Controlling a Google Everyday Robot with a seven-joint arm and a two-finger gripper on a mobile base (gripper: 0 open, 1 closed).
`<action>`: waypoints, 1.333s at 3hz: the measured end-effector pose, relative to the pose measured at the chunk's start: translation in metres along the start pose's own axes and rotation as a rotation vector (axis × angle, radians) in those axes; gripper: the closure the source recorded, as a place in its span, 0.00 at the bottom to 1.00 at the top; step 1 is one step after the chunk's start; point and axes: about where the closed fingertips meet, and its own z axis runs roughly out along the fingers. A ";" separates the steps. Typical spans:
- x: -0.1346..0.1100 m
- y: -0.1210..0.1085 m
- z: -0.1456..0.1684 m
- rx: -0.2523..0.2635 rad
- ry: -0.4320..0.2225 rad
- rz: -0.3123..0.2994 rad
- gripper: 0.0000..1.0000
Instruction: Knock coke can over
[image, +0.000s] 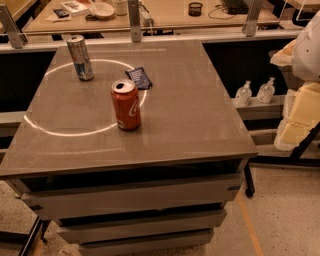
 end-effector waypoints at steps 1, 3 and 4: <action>0.000 0.000 0.000 0.000 0.000 0.000 0.00; 0.000 -0.014 -0.023 0.042 -0.181 0.025 0.00; -0.014 -0.015 -0.049 0.084 -0.381 0.008 0.00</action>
Offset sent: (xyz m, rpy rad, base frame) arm 0.0008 0.0016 0.0078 0.1125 0.0071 0.0117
